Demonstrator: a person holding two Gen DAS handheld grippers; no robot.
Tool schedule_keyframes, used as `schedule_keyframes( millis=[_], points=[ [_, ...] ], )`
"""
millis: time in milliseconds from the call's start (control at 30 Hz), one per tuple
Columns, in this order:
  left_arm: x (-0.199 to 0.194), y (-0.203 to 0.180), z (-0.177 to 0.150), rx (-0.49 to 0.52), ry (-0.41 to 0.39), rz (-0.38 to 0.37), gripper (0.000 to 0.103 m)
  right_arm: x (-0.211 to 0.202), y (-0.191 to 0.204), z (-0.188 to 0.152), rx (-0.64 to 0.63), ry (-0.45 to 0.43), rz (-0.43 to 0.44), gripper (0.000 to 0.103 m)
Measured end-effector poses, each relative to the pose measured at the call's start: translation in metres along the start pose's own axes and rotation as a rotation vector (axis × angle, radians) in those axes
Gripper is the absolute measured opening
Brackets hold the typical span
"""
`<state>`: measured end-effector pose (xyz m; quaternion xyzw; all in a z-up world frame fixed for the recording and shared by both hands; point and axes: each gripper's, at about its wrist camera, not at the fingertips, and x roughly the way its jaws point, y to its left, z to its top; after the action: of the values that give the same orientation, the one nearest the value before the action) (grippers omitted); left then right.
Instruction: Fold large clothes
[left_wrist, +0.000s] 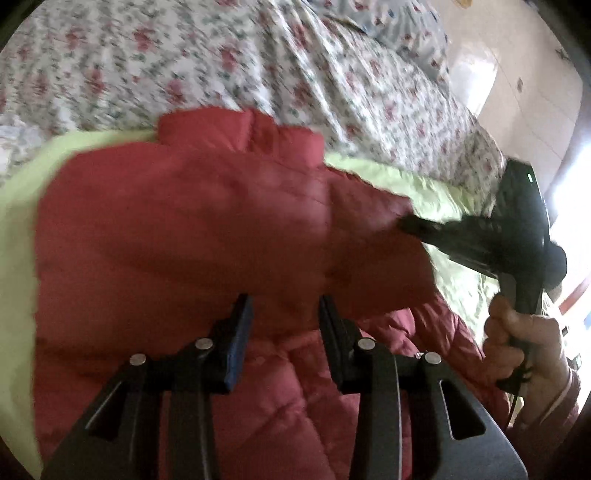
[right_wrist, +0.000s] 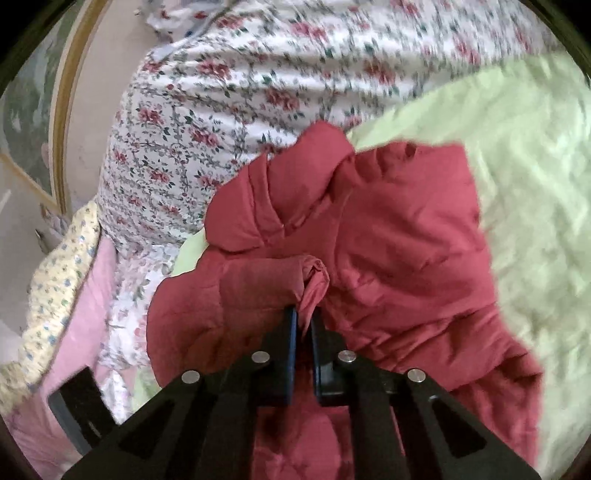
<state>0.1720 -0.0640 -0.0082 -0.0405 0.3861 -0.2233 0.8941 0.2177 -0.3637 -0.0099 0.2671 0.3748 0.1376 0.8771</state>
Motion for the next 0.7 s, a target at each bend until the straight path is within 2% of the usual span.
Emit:
schedule_keyframes(
  millis=[167,267,367,433,533,567,633,700],
  points=[
    [-0.012,0.032,0.024,-0.045,-0.050,0.069,0.035,-0.014,-0.011,0.012,-0.052,-0.042,-0.086,0.006],
    [-0.005,0.050,0.033,-0.061,-0.043,0.111,0.035,-0.005,-0.018,0.011,-0.061,-0.030,-0.123,0.006],
    [0.016,0.068,0.034,-0.085,0.014,0.141,0.034,0.009,-0.023,0.006,-0.072,-0.013,-0.168,0.006],
    [0.035,0.080,0.029,-0.115,0.076,0.126,0.034,0.017,-0.027,0.002,-0.069,-0.005,-0.186,0.006],
    [0.047,0.084,0.021,-0.125,0.107,0.127,0.034,0.017,-0.028,-0.001,-0.057,-0.009,-0.200,0.011],
    [0.048,0.083,0.019,-0.126,0.111,0.129,0.034,0.013,-0.025,0.000,-0.058,-0.017,-0.218,0.018],
    [0.050,0.084,0.018,-0.133,0.116,0.132,0.034,-0.001,-0.015,0.001,-0.064,-0.064,-0.247,0.019],
    [0.052,0.083,0.019,-0.136,0.120,0.139,0.034,-0.022,0.002,0.001,-0.100,-0.153,-0.298,0.023]
  ],
)
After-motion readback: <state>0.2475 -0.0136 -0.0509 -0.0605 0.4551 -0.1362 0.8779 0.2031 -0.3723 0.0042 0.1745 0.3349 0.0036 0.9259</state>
